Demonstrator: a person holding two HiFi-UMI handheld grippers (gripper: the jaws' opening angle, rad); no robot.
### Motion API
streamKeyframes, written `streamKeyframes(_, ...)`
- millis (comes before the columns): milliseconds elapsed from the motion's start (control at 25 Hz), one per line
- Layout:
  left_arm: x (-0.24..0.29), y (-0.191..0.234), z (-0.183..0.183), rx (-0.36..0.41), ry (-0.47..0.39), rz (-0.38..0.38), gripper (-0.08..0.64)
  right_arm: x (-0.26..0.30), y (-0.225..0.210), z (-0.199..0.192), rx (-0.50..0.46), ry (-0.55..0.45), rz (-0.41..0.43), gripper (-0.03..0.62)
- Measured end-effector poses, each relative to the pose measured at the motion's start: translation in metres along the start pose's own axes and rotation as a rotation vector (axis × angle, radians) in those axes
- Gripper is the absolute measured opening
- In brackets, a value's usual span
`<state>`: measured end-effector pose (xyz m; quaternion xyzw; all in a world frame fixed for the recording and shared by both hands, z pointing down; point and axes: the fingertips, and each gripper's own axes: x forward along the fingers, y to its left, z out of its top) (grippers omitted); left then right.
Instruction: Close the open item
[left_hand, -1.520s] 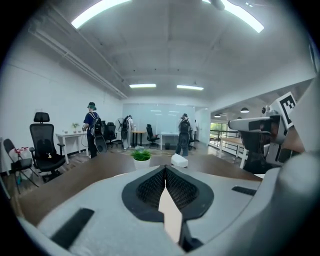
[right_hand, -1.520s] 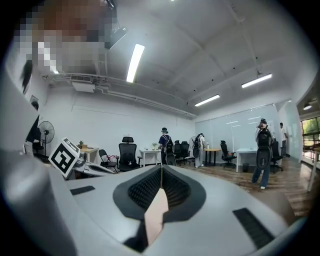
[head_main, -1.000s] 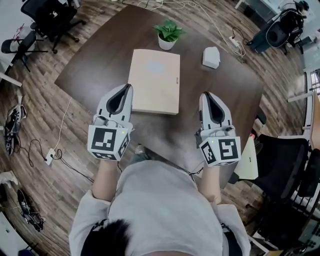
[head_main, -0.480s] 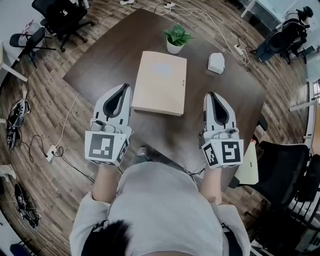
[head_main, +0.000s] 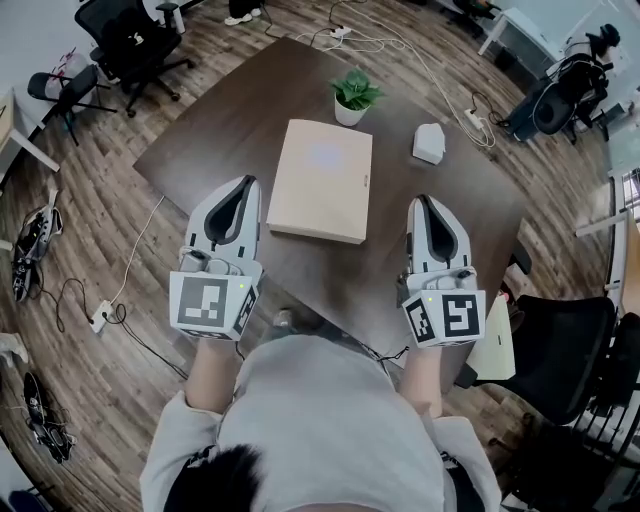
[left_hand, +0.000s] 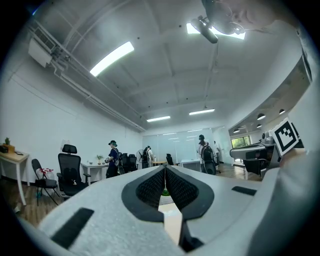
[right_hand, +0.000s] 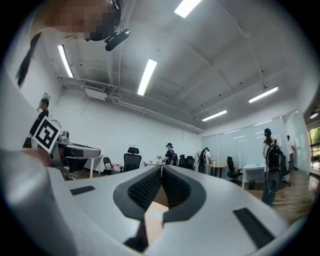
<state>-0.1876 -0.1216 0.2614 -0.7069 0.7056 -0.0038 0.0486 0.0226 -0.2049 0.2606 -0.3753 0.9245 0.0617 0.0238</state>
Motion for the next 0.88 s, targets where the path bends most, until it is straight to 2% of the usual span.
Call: streamKeyframes(880, -0.009, -0.01, 0.005, -0.019, -0.005, -0.02, 0.011, -0.018, 0.006, 0.013, 0.001, -0.015, -0.016, 0.014)
